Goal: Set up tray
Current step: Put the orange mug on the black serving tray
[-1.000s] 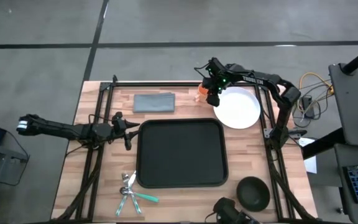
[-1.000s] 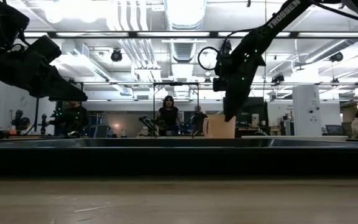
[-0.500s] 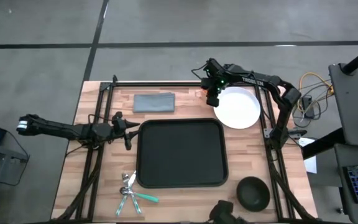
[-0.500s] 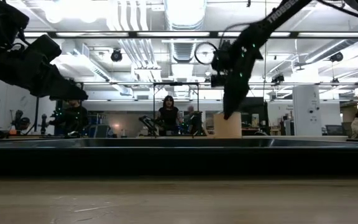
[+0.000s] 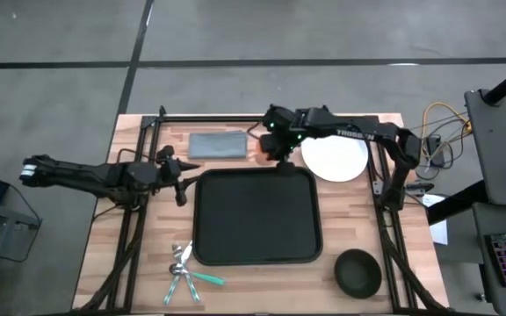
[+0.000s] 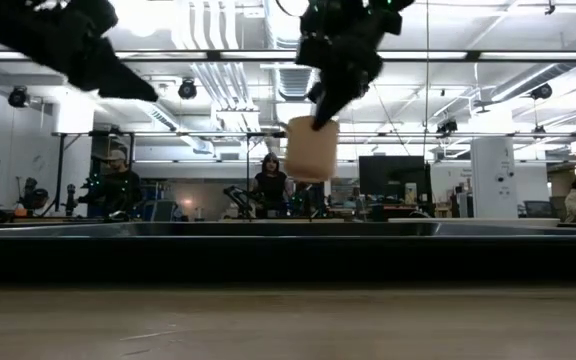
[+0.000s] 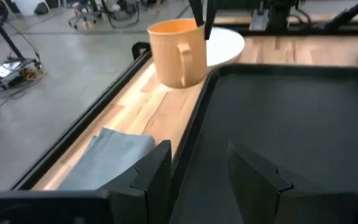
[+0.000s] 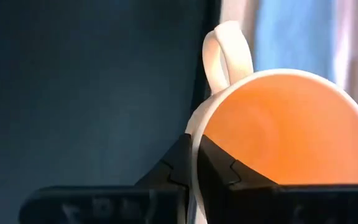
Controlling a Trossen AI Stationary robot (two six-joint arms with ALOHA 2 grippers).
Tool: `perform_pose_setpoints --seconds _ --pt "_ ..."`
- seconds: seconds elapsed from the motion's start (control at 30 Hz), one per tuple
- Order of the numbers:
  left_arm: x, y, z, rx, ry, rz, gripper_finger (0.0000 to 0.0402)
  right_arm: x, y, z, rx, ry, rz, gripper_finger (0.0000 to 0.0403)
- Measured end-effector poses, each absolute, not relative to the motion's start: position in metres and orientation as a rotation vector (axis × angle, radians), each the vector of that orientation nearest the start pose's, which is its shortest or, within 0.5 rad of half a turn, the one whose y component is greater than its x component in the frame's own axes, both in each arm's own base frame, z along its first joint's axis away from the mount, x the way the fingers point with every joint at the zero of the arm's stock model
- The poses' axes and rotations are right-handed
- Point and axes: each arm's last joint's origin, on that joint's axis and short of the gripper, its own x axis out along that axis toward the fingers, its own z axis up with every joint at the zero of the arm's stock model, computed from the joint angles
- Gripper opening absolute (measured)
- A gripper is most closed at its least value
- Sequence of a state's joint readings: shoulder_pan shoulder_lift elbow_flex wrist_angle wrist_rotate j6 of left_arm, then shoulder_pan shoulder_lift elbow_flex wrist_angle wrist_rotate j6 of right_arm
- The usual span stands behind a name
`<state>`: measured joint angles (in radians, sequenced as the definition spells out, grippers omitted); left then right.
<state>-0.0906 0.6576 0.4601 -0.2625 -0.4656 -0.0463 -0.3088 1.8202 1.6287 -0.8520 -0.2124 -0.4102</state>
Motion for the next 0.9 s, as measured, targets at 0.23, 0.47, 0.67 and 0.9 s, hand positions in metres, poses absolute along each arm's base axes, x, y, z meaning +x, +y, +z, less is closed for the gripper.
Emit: perform_pose_setpoints --seconds 0.23,0.47,0.67,0.9 --pt "0.174 0.0 0.235 0.132 0.539 0.507 0.0136 0.397 -0.086 0.298 -0.079 0.784 0.092 0.0008" --pt "0.189 0.001 0.239 0.15 0.463 0.579 0.0136 0.403 -0.084 0.293 -0.064 0.753 0.079 0.0008" --pt "0.191 0.001 0.244 0.162 0.414 0.573 0.0136 0.411 -0.085 0.285 -0.063 0.743 0.083 0.0008" --pt "0.192 0.0 0.247 0.161 0.392 0.563 0.0136 0.418 -0.083 0.285 -0.044 0.683 0.119 0.0008"
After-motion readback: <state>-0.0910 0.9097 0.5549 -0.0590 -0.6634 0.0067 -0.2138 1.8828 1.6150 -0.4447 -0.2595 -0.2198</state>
